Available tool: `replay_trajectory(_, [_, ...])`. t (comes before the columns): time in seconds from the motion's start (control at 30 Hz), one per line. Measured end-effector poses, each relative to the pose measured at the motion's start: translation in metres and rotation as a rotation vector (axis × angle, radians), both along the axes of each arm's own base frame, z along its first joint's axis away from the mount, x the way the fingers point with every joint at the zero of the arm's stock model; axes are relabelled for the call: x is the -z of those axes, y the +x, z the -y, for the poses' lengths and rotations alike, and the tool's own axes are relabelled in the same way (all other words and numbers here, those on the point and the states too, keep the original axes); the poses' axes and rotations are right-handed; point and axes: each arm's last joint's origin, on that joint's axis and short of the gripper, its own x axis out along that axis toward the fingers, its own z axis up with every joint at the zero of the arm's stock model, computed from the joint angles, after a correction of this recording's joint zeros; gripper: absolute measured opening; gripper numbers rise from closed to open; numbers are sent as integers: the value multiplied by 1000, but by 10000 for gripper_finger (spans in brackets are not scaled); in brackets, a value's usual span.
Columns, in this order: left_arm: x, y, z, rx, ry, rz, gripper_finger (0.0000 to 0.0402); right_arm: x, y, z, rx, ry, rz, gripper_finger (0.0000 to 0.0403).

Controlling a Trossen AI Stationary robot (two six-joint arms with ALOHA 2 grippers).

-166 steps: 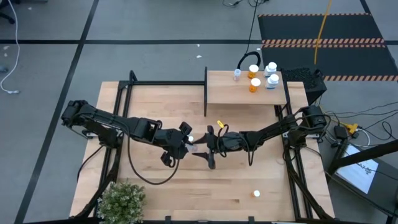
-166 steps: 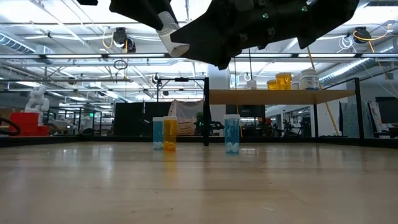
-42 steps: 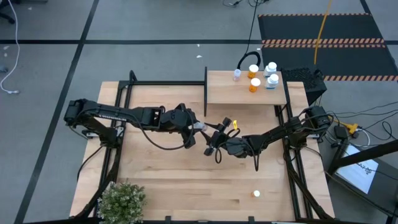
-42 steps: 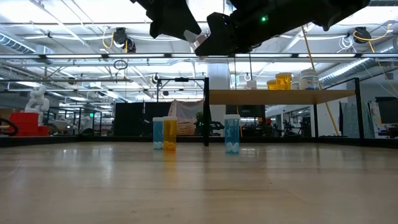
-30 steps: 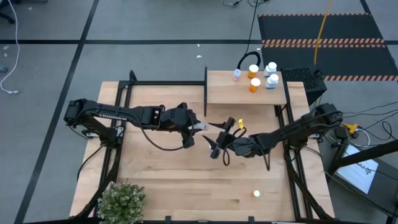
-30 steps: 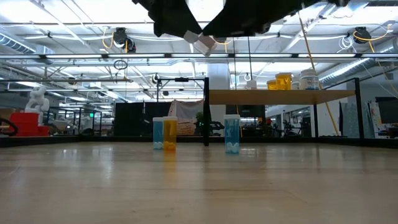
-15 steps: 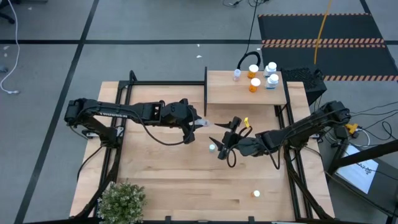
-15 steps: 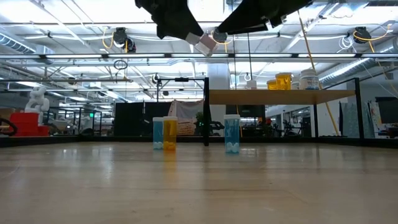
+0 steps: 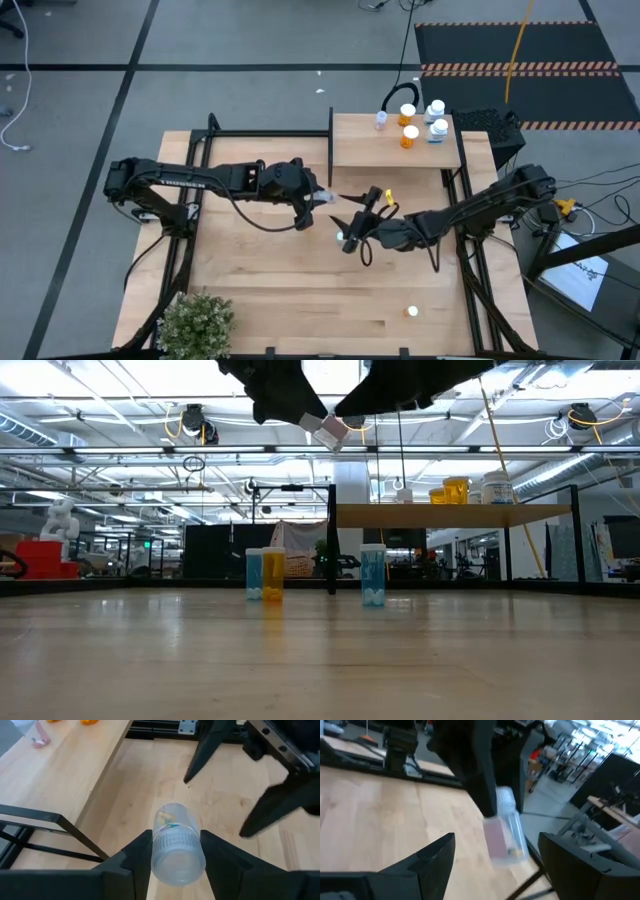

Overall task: Pick and place medicine bottles onto shelf by color
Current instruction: Put the transparent pill bottle on the shelf aligned with the other transparent pill bottle

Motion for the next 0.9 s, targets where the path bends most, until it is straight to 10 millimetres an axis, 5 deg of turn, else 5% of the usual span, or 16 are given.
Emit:
replay_trajectory(0.27, [0, 0, 5, -2, -21, 4, 149, 10, 11, 16, 47, -27, -15, 260])
replay_trajectory(0.7, [-2, 1, 4, -19, -47, 29, 147, 11, 14, 24, -4, 4, -20, 154])
replay_trajectory(0.9, [-2, 2, 6, -11, -74, 38, 169, 11, 14, 24, -20, 8, -22, 151])
